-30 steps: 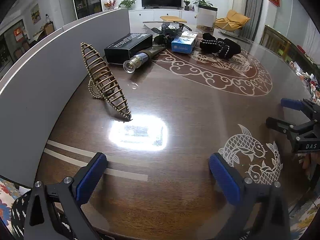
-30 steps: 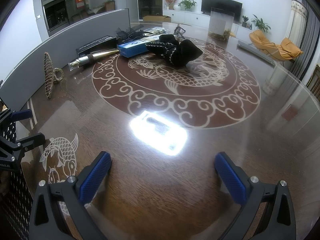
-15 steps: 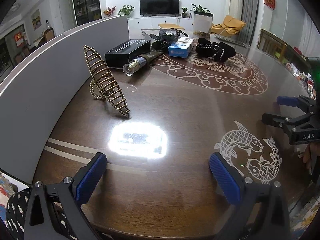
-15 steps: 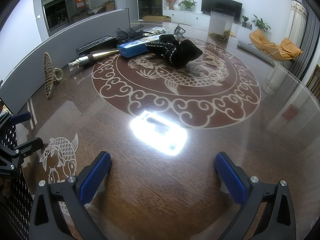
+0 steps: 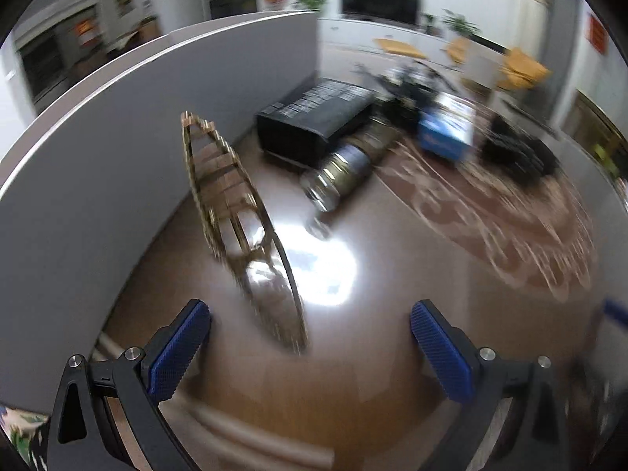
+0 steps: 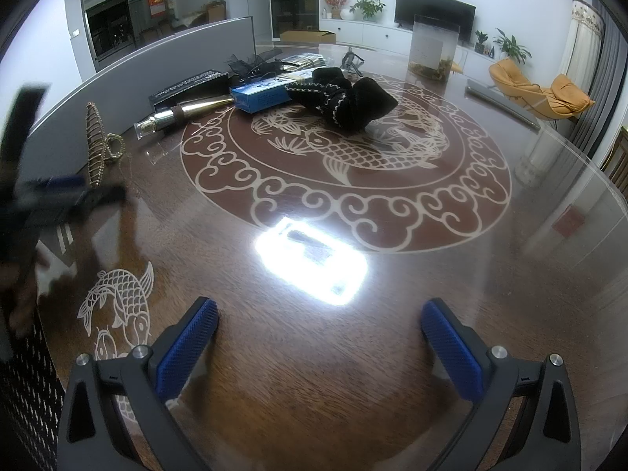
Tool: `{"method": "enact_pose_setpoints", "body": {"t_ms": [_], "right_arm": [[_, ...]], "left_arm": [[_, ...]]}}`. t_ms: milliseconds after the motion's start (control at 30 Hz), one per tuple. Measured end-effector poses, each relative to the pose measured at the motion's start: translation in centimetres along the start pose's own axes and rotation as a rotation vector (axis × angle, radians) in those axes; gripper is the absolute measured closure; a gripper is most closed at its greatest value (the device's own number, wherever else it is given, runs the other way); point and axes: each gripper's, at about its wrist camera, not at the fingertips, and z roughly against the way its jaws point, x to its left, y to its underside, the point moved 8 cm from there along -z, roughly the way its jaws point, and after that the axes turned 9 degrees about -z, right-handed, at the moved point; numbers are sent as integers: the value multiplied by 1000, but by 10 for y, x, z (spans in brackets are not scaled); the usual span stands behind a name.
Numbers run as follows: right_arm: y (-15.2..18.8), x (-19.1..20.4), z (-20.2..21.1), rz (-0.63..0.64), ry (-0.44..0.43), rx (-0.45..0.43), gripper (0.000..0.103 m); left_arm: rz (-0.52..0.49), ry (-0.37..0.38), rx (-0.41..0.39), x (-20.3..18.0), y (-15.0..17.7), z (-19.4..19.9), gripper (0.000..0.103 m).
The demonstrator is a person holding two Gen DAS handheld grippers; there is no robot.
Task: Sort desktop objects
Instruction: 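Reach the left gripper to the gold coiled beaded cage and grasp it, then lift the gold cage with the left gripper while the right gripper reaches toward the black glove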
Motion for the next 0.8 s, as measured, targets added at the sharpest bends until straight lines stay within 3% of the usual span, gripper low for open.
{"method": "enact_pose_setpoints", "body": {"t_ms": [167,400,733,800], "right_arm": [[0,0,0,0,0,0,0],[0,1,1,1,1,0,0],[1,1,1,1,1,0,0],[1,1,1,0,1,0,0]], "left_arm": [[45,-23,33,12,-18,-15,0],[54,-33,0,20,-24,-22,0],[-20,19,-8,15,-32,-26,0],[-61,35,-44,10,-36,-22,23]]}}
